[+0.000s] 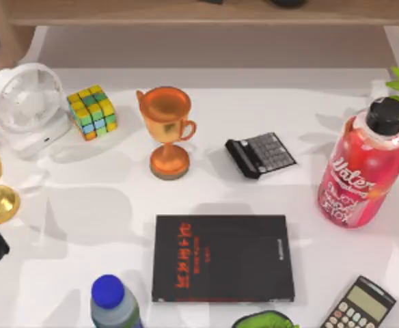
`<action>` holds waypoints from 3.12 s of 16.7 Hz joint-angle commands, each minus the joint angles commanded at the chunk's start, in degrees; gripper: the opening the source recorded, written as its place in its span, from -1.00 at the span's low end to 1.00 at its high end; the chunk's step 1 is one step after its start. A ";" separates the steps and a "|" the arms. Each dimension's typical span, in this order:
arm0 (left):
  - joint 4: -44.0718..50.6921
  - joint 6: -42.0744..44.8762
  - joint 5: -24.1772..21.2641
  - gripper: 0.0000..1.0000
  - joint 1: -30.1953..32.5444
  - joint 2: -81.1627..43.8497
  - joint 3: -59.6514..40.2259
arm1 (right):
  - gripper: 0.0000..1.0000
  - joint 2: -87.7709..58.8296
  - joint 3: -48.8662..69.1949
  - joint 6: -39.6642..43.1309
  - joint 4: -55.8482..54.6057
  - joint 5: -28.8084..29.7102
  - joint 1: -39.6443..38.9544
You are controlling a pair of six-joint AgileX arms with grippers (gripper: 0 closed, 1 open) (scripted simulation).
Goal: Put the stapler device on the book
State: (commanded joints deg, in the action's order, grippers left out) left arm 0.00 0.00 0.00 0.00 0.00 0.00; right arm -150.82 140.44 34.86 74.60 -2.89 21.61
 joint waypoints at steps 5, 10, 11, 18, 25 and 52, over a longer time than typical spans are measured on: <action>0.00 0.00 0.00 1.00 0.00 0.00 0.00 | 1.00 -0.72 -0.83 -0.13 -1.17 -0.01 -0.09; 0.00 0.00 0.00 1.00 0.00 0.00 0.00 | 0.40 -0.72 -0.83 -0.13 -1.17 -0.01 -0.09; 0.00 0.00 0.00 1.00 0.00 0.00 0.00 | 0.25 -0.72 -0.83 -0.13 -1.17 -0.01 -0.09; 0.00 0.00 0.00 1.00 0.00 0.00 0.00 | -0.81 -0.72 -0.83 -0.13 -1.17 -0.01 -0.09; 0.00 0.00 0.00 1.00 0.00 0.00 0.00 | -1.00 -0.72 -0.83 -0.13 -1.17 -0.01 -0.09; 0.00 0.00 0.00 1.00 0.00 0.00 0.00 | -1.00 40.70 -26.80 -56.80 -6.50 6.65 -41.86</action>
State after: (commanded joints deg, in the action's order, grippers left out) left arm 0.00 0.00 0.00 0.00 0.00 0.00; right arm -110.12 113.64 -21.94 68.11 3.76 -20.25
